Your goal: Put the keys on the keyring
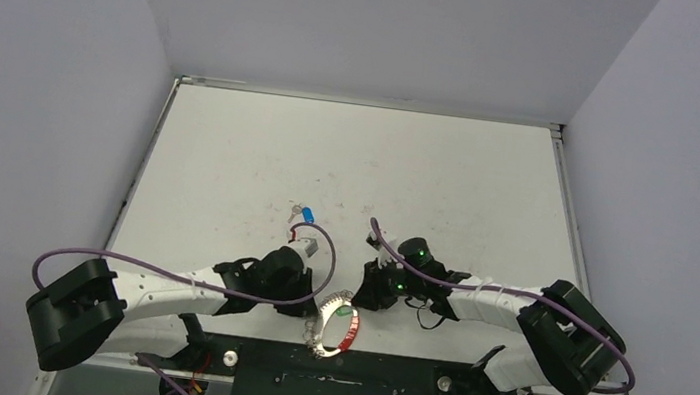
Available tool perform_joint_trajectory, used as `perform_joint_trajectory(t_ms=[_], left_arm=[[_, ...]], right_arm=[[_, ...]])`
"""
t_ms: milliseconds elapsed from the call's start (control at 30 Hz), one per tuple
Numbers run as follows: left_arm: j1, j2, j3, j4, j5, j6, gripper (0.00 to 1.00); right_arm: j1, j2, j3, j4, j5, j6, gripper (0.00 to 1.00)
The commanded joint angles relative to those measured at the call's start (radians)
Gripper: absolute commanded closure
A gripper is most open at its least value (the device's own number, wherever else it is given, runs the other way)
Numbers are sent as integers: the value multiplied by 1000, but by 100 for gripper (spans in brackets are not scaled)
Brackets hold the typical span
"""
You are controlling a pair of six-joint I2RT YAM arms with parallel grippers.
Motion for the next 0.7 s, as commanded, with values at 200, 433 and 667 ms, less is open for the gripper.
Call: perform_joint_trajectory(t_ms=[200,433,667], left_arm=[[-3,65,150,-47,13,91,100],[11,56,275,-155,-20,187,100],[47,134,400,-267,-36,300,100]], right_arm=[[-5,-120,17,-34,15,-36,100],[-21,-179,1,-95,45,-22,100],[-15,-223,-57,-88,65,19,100]])
